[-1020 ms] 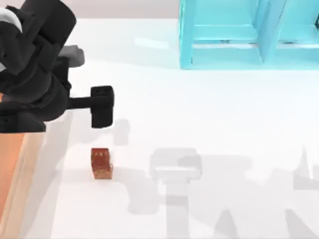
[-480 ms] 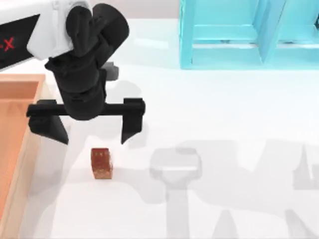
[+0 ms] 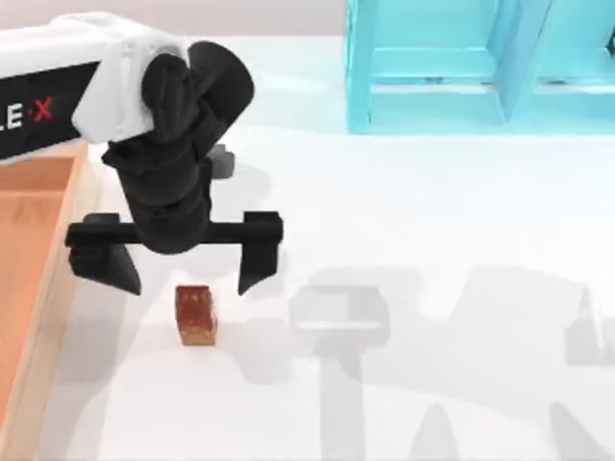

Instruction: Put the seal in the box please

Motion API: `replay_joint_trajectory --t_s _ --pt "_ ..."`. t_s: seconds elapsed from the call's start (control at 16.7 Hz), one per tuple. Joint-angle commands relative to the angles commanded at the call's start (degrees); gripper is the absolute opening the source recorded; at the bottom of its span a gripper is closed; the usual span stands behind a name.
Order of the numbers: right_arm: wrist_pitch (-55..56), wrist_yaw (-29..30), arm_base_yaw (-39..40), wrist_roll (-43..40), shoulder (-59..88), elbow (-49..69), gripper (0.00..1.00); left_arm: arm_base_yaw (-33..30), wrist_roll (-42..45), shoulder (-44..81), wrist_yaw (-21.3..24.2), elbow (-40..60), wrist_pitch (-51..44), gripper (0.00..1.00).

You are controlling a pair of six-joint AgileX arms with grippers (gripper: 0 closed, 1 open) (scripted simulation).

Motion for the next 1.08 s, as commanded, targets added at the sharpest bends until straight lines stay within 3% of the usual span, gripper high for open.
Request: replay_joint_trajectory --t_s 0.3,0.66,1.08 --pt "0.0 0.0 0.0 0.0 0.0 0.0 1.00 0.0 0.0 4.2 0.0 -8.2 13.3 1.00" --pt "0.0 0.0 0.0 0.0 0.0 0.0 1.00 0.0 0.0 5.1 0.0 -9.6 15.0 1.00" --pt "0.0 0.0 0.0 0.0 0.0 0.0 1.00 0.0 0.0 5.1 0.0 -9.6 15.0 0.47"
